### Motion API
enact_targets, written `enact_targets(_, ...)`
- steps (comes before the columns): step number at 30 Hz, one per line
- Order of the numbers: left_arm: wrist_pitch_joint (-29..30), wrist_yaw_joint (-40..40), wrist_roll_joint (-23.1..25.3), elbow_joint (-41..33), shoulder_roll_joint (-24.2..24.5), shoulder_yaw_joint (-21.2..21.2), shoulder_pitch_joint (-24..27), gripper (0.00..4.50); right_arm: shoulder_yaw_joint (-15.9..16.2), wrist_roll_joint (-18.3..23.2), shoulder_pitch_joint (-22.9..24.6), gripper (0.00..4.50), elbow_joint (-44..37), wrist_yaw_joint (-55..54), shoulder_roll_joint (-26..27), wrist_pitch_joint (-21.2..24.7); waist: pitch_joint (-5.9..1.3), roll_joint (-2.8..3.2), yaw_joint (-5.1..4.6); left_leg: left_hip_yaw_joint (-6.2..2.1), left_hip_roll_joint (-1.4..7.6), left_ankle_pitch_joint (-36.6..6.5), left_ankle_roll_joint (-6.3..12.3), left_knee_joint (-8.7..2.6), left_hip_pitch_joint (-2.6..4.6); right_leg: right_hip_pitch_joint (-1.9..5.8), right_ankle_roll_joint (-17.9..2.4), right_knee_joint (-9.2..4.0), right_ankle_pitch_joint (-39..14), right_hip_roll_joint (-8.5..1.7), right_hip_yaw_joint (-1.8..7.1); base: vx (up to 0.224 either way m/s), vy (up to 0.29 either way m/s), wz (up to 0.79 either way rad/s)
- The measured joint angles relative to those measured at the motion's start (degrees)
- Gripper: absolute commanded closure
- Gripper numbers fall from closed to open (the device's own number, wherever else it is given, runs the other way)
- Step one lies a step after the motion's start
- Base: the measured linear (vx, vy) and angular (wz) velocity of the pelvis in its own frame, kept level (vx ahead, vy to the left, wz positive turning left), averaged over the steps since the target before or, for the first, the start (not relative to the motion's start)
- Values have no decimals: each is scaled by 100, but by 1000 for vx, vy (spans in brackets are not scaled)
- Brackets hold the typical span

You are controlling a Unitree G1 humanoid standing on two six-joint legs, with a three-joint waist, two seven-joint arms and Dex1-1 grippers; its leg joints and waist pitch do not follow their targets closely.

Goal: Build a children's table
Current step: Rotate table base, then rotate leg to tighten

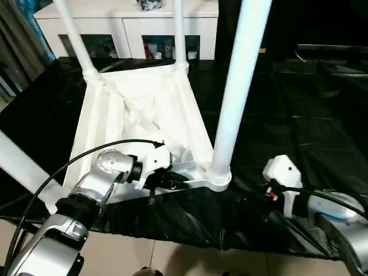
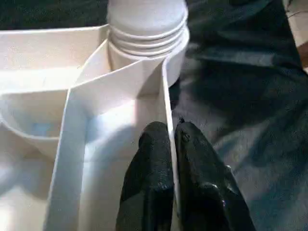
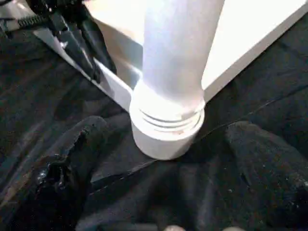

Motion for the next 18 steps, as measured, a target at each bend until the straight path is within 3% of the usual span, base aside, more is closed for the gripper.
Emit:
enact_targets(7, 14, -6, 11, -16, 28, 86, 35, 449, 340, -253, -531, 0, 632, -58, 342, -421, 0, -1, 33, 1, -2, 1, -1, -12, -2, 1, -3, -1, 2, -1, 2, 0, 0, 0)
enact_targets(12, 2, -22, 11, -166, -7, 72, 93, 450, 421, -255, -759, 49, 870, 40, 407, -581, 0, -1, 87, 8, -2, 1, -1, -8, -11, 5, -31, -3, 17, -4, 7, 0, 0, 0)
enact_targets(18, -16, -71, 47, -198, -2, 28, 99, 450, 628, -342, -1046, 104, 1289, 332, 397, -805, -1, -29, 88, 9, -1, 1, 0, -8, -18, 0, -30, -3, 13, -5, 5, 0, 0, 0)
